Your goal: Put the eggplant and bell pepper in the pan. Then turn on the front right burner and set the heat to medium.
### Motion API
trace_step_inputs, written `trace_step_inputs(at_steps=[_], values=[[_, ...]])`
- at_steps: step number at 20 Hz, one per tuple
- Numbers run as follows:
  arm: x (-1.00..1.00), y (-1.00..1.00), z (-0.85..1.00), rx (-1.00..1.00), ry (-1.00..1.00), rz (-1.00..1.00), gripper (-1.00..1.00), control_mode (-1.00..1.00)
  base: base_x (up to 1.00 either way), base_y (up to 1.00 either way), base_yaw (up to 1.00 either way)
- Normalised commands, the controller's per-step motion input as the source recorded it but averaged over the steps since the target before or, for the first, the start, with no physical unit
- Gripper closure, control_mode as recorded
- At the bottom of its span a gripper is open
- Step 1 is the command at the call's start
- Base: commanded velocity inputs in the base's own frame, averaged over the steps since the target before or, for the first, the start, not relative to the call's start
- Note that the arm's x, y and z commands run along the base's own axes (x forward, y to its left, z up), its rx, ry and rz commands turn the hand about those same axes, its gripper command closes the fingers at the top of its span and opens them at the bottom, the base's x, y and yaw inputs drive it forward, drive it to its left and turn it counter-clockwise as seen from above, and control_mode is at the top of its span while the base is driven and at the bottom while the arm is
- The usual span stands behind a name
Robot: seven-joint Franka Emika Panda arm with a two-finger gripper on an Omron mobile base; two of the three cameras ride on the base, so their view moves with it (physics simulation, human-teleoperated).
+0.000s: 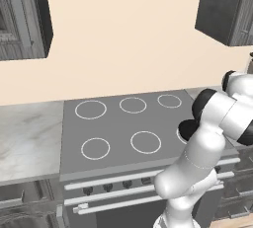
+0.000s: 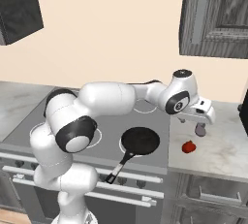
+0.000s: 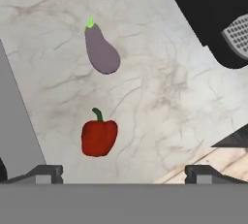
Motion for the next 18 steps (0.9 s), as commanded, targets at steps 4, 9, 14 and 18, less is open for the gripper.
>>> trace_step_inputs(at_steps=[4, 9, 14, 18], values=[[-0.03, 0.06, -0.04, 0.00, 0.00, 0.00, -1.00, -1.00, 0.00, 0.00, 0.00], [-0.04, 0.17, 0.00, 0.00, -0.01, 0.00, -1.00, -1.00, 0.00, 0.00, 0.00], [0.00, 0.09, 0.00, 0.00, -0.02, 0.00, -1.00, -1.00, 0.00, 0.00, 0.00], [0.00, 0.00, -0.12, 0.00, -0.05, 0.00, -1.00, -1.00, 0.00, 0.00, 0.00]])
